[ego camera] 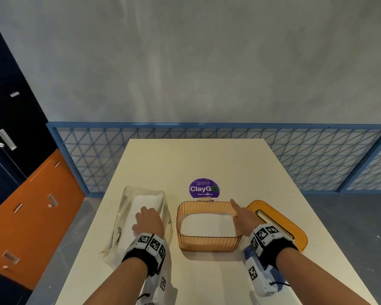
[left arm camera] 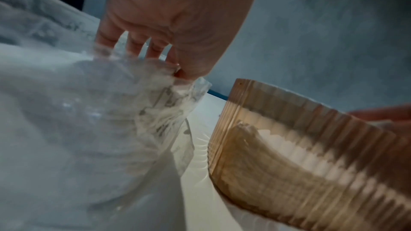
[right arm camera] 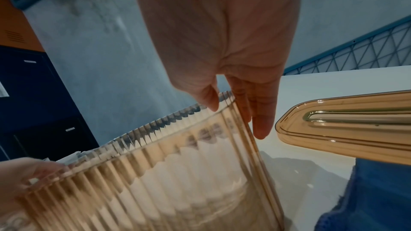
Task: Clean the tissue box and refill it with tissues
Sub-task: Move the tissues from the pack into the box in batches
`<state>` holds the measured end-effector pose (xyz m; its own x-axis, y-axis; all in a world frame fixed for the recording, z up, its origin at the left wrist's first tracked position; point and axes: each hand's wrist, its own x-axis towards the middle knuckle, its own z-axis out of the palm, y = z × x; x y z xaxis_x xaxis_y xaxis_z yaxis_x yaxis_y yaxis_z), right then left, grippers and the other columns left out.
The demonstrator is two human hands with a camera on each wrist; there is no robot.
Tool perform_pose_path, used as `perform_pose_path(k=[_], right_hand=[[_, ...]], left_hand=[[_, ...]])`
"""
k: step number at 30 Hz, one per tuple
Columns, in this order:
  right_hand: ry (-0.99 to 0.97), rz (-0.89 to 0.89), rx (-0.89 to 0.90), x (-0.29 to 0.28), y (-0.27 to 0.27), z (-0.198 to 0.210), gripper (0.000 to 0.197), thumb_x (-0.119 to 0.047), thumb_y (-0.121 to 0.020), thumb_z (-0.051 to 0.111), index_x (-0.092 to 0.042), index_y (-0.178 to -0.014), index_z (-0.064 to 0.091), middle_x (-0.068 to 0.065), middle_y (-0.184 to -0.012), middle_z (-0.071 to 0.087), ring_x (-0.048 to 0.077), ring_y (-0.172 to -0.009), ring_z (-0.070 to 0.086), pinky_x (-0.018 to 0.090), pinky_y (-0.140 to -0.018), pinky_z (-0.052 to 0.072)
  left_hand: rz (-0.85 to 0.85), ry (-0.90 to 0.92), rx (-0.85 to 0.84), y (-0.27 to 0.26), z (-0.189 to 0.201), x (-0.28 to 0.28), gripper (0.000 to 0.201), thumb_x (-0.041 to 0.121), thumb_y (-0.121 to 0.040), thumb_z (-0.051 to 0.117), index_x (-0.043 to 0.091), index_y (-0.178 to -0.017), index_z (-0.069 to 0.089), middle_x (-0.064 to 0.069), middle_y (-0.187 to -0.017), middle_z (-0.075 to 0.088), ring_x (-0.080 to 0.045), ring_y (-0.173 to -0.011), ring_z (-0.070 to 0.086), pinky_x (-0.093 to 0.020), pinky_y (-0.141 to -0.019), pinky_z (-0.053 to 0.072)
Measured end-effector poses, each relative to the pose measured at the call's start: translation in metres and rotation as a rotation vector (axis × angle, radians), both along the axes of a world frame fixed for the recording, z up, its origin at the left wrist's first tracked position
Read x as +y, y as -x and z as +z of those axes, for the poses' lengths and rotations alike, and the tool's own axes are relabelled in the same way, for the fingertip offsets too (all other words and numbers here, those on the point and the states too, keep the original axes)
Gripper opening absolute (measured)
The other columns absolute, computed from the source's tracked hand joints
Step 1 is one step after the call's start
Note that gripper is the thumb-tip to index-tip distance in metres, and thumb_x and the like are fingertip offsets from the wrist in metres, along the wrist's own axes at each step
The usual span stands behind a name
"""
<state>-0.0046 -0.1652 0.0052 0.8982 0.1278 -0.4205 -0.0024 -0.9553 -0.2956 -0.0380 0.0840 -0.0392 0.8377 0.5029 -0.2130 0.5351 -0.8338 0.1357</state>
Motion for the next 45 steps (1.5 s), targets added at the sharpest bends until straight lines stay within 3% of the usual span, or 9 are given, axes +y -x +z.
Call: perform_pose_path(k=[11,18,21,25,30,36,40,42,45], right_hand=[[-0.006,0.002,0.017,-0.002,-0.001,-0.003,0.064,-0.011,-0.1,0.036,-0.02,-0.151,-0.001,0.014,-0.113,0.058,0.015,-0.087,0.047,0.023,-0.072,0.037],[0.005,0.036,-0.155,0.001,-0.01,0.005,0.05,-0.019,-0.1,0.034,-0.019,-0.149,0.022,0.016,-0.139,0.04,0.03,-0.127,0.042,0.035,-0.105,0.037],[-0.282,0.034,-0.27,0.018,-0.012,0.033,0.038,-0.017,-0.1,0.037,-0.012,-0.137,0.045,0.014,-0.129,0.055,0.025,-0.114,0.054,0.029,-0.09,0.043],[-0.908,-0.123,0.117,0.057,-0.007,0.08,0.036,-0.034,-0.1,0.036,-0.009,-0.121,0.052,0.017,-0.108,0.064,0.023,-0.08,0.065,0.027,-0.07,0.051],[-1.21,-0.18,0.537,0.084,0.003,0.109,0.057,-0.057,-0.092,0.037,-0.01,-0.118,0.055,0.017,-0.108,0.065,0.037,-0.096,0.065,0.04,-0.073,0.059],[-1.124,-0.058,0.269,0.084,-0.001,0.11,0.04,-0.005,-0.094,0.049,-0.008,-0.133,0.044,0.017,-0.117,0.058,0.03,-0.099,0.059,0.035,-0.074,0.054],[-1.054,-0.006,0.189,0.072,0.001,0.117,0.037,-0.007,-0.094,0.05,-0.009,-0.131,0.047,0.007,-0.104,0.064,0.023,-0.09,0.063,0.027,-0.069,0.052],[-1.068,0.014,0.201,0.066,0.002,0.121,0.033,-0.009,-0.095,0.05,-0.009,-0.128,0.048,0.001,-0.093,0.064,0.015,-0.078,0.063,0.019,-0.057,0.049],[-1.116,0.025,0.255,0.058,0.003,0.127,0.024,-0.01,-0.095,0.049,-0.01,-0.119,0.052,0.002,-0.091,0.064,0.015,-0.077,0.063,0.023,-0.059,0.051]], left_hand=[[-0.077,-0.035,0.044,0.005,0.006,0.002,0.029,0.006,-0.096,0.043,0.006,-0.125,0.046,-0.01,-0.134,0.042,-0.024,-0.123,0.05,-0.039,-0.098,0.049],[-0.105,-0.038,-0.171,0.017,0.044,0.013,0.025,0.002,-0.097,0.037,0.004,-0.117,0.052,-0.009,-0.125,0.054,-0.023,-0.11,0.061,-0.029,-0.088,0.049],[-0.103,0.005,-0.414,0.028,0.069,0.011,0.027,-0.001,-0.096,0.036,0.001,-0.113,0.056,-0.014,-0.113,0.06,-0.031,-0.095,0.064,-0.037,-0.072,0.048],[-0.268,0.069,-0.844,0.049,0.086,0.004,0.033,-0.008,-0.087,0.049,0.003,-0.115,0.061,-0.013,-0.101,0.067,-0.031,-0.079,0.066,-0.033,-0.059,0.046],[-0.541,0.028,-1.042,0.055,0.067,-0.007,0.038,0.006,-0.086,0.038,0.014,-0.121,0.051,-0.011,-0.118,0.068,-0.022,-0.111,0.063,-0.04,-0.092,0.054],[-0.661,0.083,-0.904,0.056,0.051,-0.008,0.039,0.025,-0.097,0.036,0.023,-0.136,0.039,-0.004,-0.145,0.045,-0.012,-0.138,0.032,-0.049,-0.107,0.039],[-0.529,0.462,-0.913,0.065,0.06,-0.011,0.066,0.067,-0.085,0.036,0.037,-0.142,0.025,0.004,-0.158,0.018,-0.005,-0.147,0.006,-0.036,-0.119,0.007],[-0.255,0.772,-0.978,0.065,0.071,-0.012,0.073,0.07,-0.08,0.044,0.038,-0.142,0.022,0.011,-0.155,0.017,0.0,-0.143,0.013,-0.023,-0.118,0.012],[0.132,1.342,-0.835,0.05,0.084,-0.004,0.058,0.046,-0.094,0.047,0.032,-0.144,0.023,0.0,-0.15,0.033,-0.012,-0.131,0.036,-0.035,-0.11,0.031]])
